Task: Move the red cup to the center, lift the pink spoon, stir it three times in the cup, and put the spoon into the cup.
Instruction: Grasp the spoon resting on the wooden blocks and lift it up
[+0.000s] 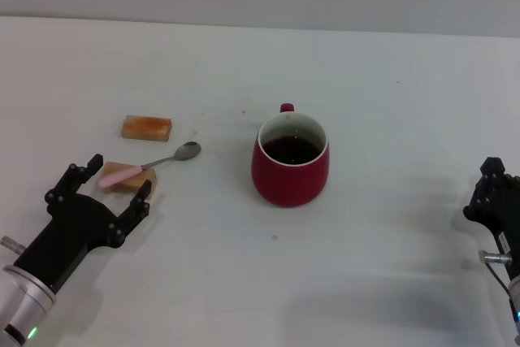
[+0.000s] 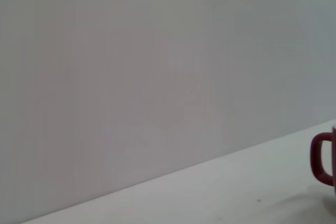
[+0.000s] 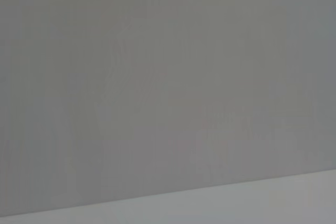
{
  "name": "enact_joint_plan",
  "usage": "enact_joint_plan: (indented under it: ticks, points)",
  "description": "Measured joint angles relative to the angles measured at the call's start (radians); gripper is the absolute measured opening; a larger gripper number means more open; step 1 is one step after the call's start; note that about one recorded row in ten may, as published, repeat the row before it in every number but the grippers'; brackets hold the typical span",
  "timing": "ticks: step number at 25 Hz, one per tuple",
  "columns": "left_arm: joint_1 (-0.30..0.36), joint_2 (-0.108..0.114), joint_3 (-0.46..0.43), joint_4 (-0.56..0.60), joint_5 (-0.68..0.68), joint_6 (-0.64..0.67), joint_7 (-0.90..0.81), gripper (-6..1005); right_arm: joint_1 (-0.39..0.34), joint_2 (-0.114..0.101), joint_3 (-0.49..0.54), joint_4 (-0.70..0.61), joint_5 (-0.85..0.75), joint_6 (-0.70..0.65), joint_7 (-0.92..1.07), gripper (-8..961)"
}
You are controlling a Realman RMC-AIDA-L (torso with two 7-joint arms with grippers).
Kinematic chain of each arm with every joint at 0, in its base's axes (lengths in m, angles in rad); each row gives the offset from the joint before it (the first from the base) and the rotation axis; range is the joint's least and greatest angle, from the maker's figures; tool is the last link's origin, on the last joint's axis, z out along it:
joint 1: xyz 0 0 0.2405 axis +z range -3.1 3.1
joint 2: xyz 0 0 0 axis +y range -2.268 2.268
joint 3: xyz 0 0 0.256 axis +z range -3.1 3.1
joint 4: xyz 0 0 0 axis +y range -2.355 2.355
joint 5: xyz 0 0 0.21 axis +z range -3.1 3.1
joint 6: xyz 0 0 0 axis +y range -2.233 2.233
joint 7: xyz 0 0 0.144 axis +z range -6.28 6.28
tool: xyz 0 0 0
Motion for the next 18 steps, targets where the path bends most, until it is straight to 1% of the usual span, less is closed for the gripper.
enact_joint_plan:
  ticks: [7,18]
  points:
    - [0.0,0.0,-0.013,-0.001,0.0,-0.017,0.0,783,-0.003,-0.001,-0.001,0.0,0.0,0.0,0.0,-1]
    - [-0.003,0.001,-0.013,-0.001,0.0,-0.025,-0.001,736,-0.002,-0.001,-0.001,0.0,0.0,0.0,0.0,-1]
